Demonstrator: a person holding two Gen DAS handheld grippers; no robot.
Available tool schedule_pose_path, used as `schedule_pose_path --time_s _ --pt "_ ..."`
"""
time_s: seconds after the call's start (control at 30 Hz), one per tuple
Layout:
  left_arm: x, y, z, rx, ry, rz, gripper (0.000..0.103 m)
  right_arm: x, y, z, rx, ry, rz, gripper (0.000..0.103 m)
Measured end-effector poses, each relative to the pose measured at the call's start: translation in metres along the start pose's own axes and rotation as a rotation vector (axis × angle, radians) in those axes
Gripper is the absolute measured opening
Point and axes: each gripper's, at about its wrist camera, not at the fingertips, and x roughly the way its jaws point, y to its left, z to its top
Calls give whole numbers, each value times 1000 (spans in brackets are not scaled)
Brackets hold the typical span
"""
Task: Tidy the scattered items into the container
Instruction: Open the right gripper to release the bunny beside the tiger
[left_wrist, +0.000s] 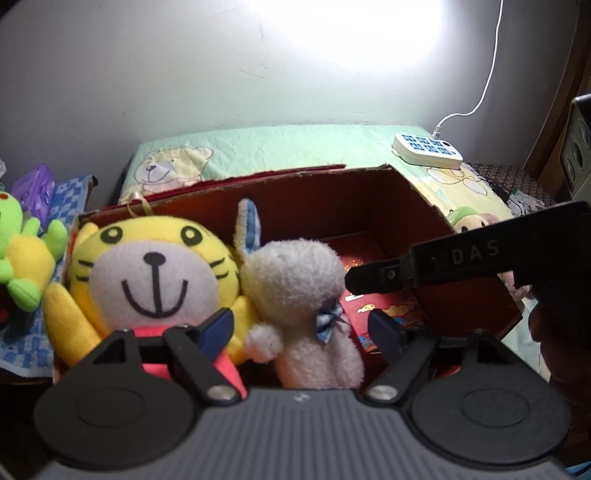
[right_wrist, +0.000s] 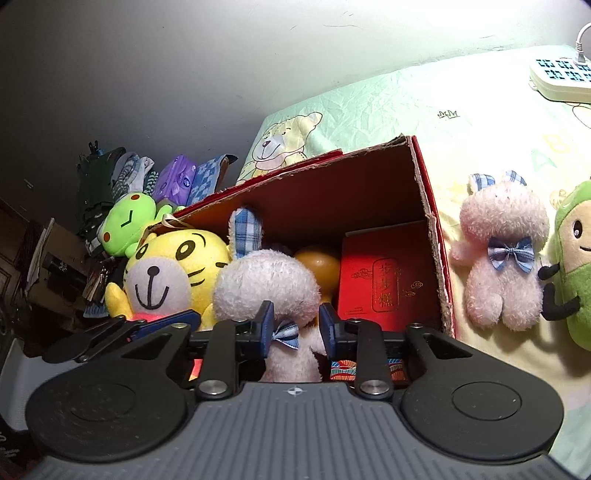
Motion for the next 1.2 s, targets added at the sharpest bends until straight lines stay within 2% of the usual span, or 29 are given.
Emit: schedule_pose_path --time_s 0.27,0.47,0.8,0.87,1.2 --pt "0 1 5 -27 24 64 74 28 0 2 27 78 12 30" --pt "8 -4 4 -13 50 115 74 35 6 3 13 96 45 29" --pt "10 -10 4 4 60 144 75 31 2 4 12 89 41 32" --pt "10 -10 4 8 60 147 76 31 0 4 19 88 41 35" --pt "11 -11 2 19 58 159 77 22 0 2 15 68 30 35"
